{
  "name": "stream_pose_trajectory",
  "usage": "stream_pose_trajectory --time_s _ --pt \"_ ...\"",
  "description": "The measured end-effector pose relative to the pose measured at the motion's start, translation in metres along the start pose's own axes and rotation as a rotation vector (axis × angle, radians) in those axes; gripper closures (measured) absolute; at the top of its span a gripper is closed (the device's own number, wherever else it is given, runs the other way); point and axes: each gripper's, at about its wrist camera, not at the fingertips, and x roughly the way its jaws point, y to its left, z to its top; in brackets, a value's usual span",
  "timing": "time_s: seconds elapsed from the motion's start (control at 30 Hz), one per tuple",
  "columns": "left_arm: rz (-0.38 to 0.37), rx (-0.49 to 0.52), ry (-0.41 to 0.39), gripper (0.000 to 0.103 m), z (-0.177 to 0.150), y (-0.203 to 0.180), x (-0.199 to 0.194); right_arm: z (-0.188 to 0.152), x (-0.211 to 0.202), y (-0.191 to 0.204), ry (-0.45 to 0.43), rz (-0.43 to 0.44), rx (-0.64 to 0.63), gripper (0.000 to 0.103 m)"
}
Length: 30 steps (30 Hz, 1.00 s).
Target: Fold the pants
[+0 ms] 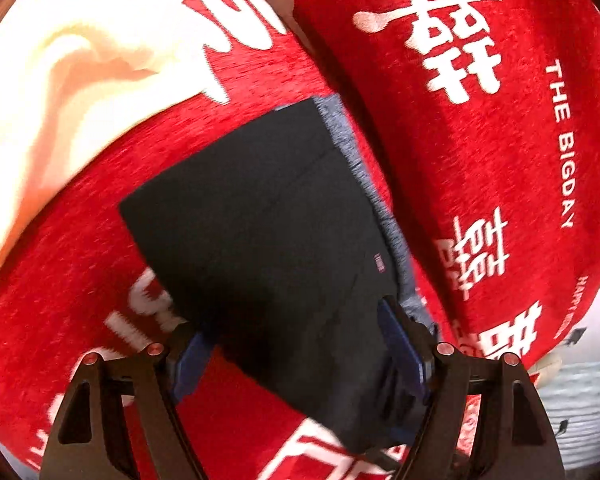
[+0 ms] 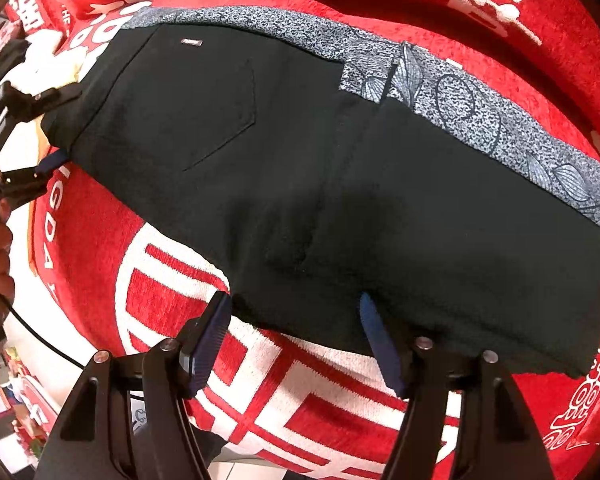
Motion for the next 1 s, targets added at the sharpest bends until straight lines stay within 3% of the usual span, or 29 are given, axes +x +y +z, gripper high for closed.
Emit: stream_pose_trajectory --time_s 0.2,0.23,0.33,0.37,0.43,0.53,0.6,0.7,0.73,0.83,0.93,1.0 --pt "0.081 0.008 -0.007 0.025 0.009 -0.01 0.017 0.003 0.002 0.001 0.002 0.0 -0.008 0.031" --pt "0.13 0.021 -0.004 0.028 0.009 -0.016 0.018 0.004 0.002 0.002 0.005 -0.002 -0.01 0.031" --pt "0.277 0.1 -0.021 0.063 0.007 -0.03 0.018 0.009 -0.005 0.006 0.018 0.014 -0.016 0.031" --pt "0.292 0.128 -0.024 0.066 0.006 -0.033 0.018 0.012 -0.011 0.007 0.015 0.027 -0.012 0.031" --pt "0.352 0.242 -0.052 0.069 -0.001 -0.051 0.016 0.02 -0.025 0.006 -0.007 0.051 -0.001 0.031" --pt "0.506 0.566 -0.137 0.069 -0.032 -0.095 0.02 0.041 -0.052 0.002 -0.064 0.093 0.026 0.031" --pt "0.562 0.733 -0.179 0.069 -0.054 -0.115 0.025 0.062 -0.062 -0.002 -0.072 0.148 0.05 0.03" --pt "0.621 0.905 -0.211 0.069 -0.078 -0.128 0.03 0.106 -0.076 0.003 -0.072 0.246 0.058 0.028" --pt "0.63 0.939 -0.217 0.069 -0.083 -0.129 0.031 0.126 -0.08 0.009 -0.075 0.286 0.043 0.022" --pt "0.656 1.026 -0.227 0.069 -0.093 -0.133 0.033 0.167 -0.084 0.033 -0.036 0.359 -0.025 0.022" --pt "0.666 1.053 -0.228 0.069 -0.095 -0.135 0.034 0.202 -0.081 0.077 0.043 0.441 -0.12 0.022" --pt "0.671 1.061 -0.228 0.069 -0.095 -0.136 0.035 0.218 -0.07 0.104 0.099 0.45 -0.178 0.022"
